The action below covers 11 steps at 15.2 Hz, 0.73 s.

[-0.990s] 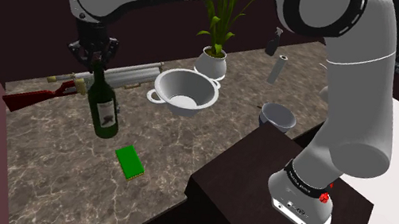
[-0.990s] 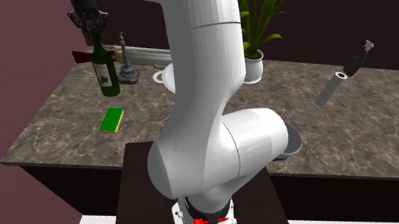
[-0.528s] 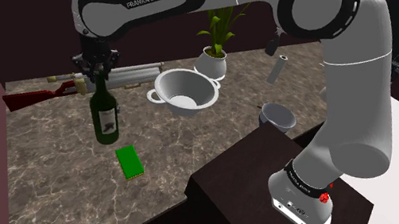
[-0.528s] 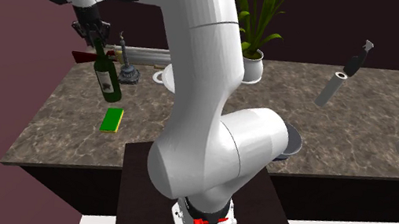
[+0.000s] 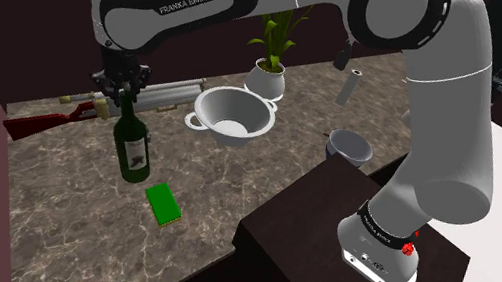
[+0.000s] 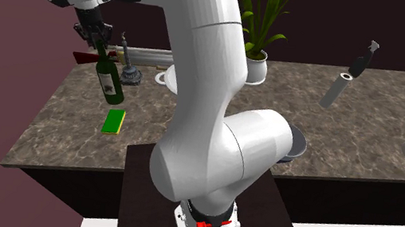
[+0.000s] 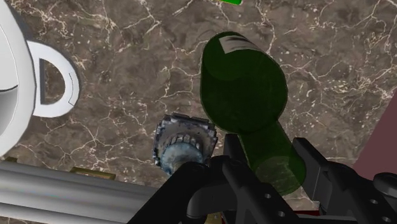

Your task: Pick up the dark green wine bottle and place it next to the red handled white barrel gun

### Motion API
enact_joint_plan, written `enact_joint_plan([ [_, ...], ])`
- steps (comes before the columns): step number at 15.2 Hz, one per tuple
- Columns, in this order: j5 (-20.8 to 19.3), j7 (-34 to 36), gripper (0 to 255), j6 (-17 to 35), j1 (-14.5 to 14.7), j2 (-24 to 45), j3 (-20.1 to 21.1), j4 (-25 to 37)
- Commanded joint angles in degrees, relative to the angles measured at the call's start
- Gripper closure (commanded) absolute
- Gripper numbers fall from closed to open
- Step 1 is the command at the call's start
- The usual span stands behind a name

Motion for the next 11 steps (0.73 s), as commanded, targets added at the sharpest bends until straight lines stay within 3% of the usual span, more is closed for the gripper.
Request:
enact_joint_plan([
  [1,0.00,0.00,0,0.02,0.00,-0.02,0.00,0.00],
  [6,0.00,0.00,0,0.01,0.00,-0.02,0.00,0.02],
  [11,1.17,-0.69,0,-5.18,-0.26,-3.36,0.77,1.98],
])
